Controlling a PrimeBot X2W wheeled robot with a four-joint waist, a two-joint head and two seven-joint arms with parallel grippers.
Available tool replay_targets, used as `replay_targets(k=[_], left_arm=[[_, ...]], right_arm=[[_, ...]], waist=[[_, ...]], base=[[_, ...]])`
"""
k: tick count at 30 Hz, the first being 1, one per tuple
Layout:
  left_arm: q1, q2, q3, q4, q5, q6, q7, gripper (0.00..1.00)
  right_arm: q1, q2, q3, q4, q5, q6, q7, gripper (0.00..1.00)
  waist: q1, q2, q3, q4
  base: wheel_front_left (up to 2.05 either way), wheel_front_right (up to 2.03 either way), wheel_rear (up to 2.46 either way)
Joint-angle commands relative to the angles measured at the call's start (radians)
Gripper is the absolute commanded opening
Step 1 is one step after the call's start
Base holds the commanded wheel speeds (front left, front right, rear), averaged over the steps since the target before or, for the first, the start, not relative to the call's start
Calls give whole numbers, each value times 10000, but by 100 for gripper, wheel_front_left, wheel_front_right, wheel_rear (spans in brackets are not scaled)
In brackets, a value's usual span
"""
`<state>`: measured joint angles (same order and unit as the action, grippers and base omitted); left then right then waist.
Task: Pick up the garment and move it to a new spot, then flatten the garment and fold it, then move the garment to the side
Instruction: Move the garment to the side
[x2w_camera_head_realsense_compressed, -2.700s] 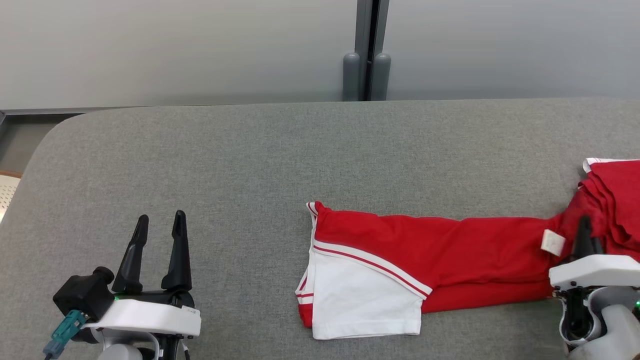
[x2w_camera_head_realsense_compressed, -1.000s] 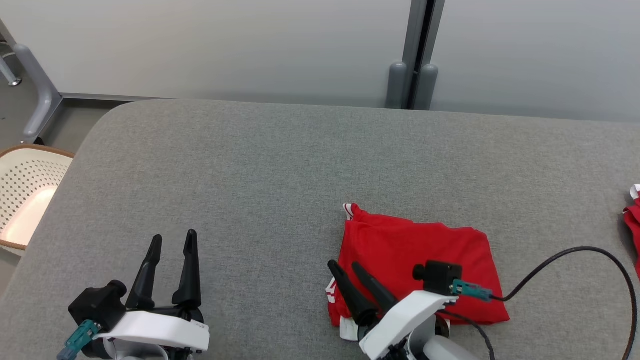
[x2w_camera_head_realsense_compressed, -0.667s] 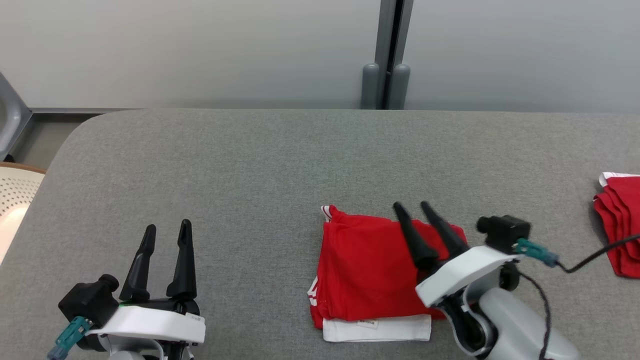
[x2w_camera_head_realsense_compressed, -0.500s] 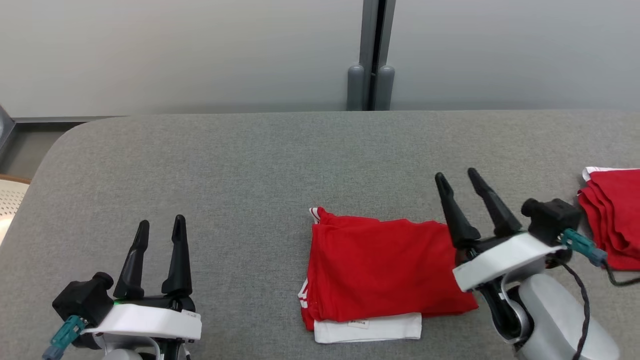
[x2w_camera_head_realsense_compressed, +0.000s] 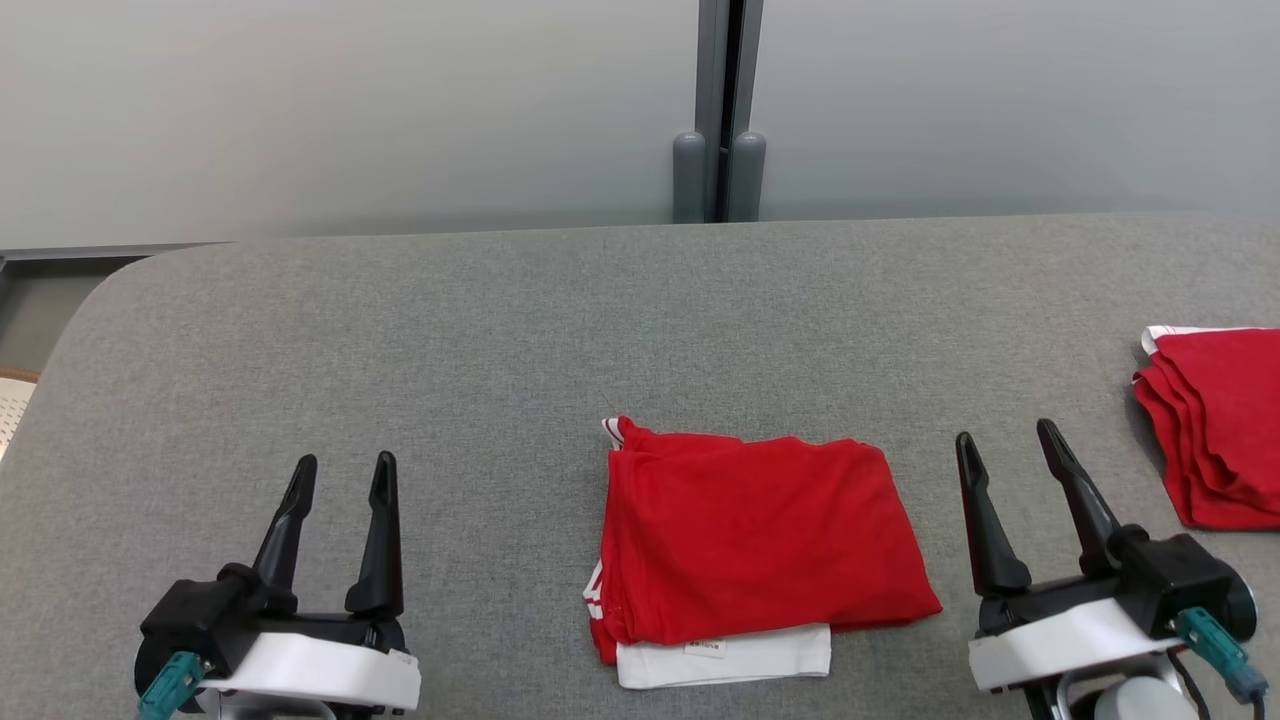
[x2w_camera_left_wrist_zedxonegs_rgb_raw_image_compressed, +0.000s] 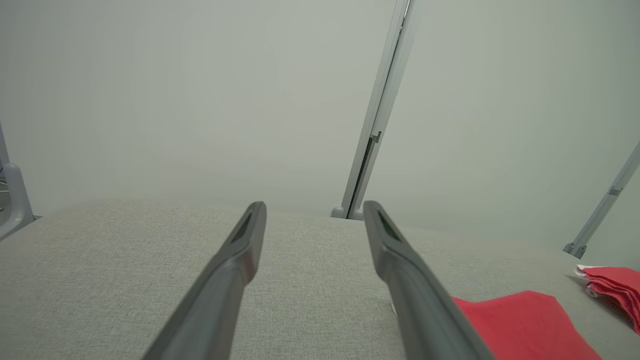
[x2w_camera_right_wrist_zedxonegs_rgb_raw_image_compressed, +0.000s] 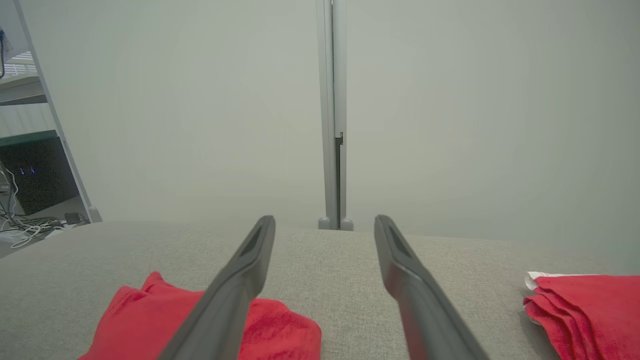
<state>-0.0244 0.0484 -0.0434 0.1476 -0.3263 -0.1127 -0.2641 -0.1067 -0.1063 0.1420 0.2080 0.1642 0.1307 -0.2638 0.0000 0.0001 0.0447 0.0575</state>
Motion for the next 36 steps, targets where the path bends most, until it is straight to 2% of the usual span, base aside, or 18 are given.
replay_targets(k=[1, 12, 17, 23, 27, 36], left_arm=[[136, 41, 75, -78, 184, 113, 2, 100], [367, 41, -202, -276, 1414, 1007, 2, 100], [313, 41, -300, -218, 1349, 1178, 2, 100], [188, 41, -333, -96, 1208, 1092, 2, 100], [107, 41, -412, 57, 1121, 1015, 2, 100], [-149, 41, -533, 145, 988, 708, 2, 100]], right_arm=[[228, 85, -155, -107, -185, 2, -7, 100], [548, 417, -438, 24, -301, 2, -8, 100], [479, 468, -501, 105, -345, 2, -8, 100], [407, 515, -351, 509, -278, 2, -8, 100], [122, 532, -296, 1453, -221, 2, -8, 100], [-728, 542, 263, 3714, 1843, 2, 169, 100]], waist=[[0, -1, -21, 18], [0, -1, -143, 82], [0, -1, -81, 117], [0, -1, 80, 222], [0, -1, 242, 315], [0, -1, 715, 637]], base=[[0, 0, 0], [0, 0, 0], [0, 0, 0], [0, 0, 0], [0, 0, 0], [0, 0, 0]])
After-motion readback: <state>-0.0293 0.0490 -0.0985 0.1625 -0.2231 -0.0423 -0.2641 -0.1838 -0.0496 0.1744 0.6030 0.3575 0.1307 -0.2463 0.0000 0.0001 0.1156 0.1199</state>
